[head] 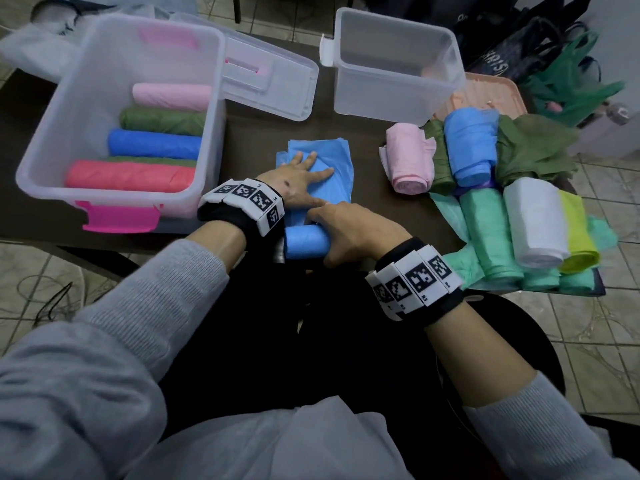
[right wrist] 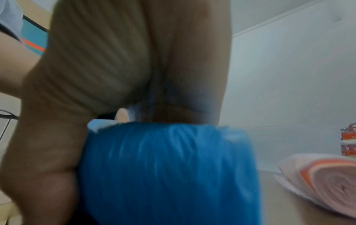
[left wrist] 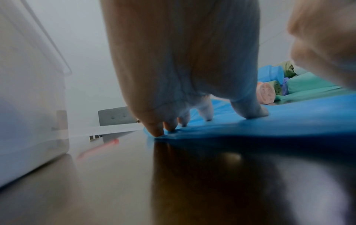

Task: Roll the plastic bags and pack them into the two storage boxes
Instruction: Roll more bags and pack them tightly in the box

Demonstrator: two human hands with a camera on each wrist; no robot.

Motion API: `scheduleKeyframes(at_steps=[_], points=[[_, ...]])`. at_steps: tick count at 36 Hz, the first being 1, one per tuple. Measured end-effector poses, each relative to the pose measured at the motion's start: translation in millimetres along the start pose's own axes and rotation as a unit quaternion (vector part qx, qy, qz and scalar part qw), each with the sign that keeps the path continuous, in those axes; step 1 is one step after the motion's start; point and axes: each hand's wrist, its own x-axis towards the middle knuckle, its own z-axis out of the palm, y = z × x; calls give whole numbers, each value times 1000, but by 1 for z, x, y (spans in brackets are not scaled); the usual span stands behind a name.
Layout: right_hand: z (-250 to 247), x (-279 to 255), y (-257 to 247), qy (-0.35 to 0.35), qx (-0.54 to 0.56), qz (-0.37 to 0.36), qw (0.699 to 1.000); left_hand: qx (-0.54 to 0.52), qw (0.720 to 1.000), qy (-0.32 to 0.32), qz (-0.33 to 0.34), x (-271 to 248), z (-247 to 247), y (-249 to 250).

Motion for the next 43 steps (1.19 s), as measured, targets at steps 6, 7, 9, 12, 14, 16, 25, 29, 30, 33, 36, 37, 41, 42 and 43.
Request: scheduleKeyframes(at_steps=[6,7,9,12,14,16,25,29,30,33,36,37,41,42,43], points=[[14,-1,6,37,64,22,997,-15,1000,7,0,4,2,-3],[15,-1,7,39,67,19,997,-17,1000,8,0,4,2,-3],[15,0,9,41,69,12,997,-20,1000,13,3,5,3,-4],[15,0,11,48,84,16,995,-29,999,20,11,5,3,-5],[15,2,12,57,88,19,994,-49,998,29,16,5,2,-7],[14,3,13,62,84,20,994,-69,997,40,19,5,2,-9],[6,7,26,79,144,22,986,-148,982,115,22,-1,4,-7],[6,8,30,100,138,20,985,-179,965,189,18,-14,8,-1],[8,9,32,105,120,25,987,-190,960,206,20,-18,9,1],[11,11,34,118,73,52,989,-225,950,215,9,-32,11,5],[12,12,35,121,68,57,989,-266,943,195,-28,-41,14,2],[13,13,35,119,74,56,988,-271,944,184,-35,-44,14,0],[14,12,37,136,114,42,983,-248,960,128,-25,-54,9,-4],[15,12,38,144,127,39,981,-254,960,113,-21,-56,9,-5],[15,12,38,153,137,38,978,-269,958,100,-17,-56,10,-6]])
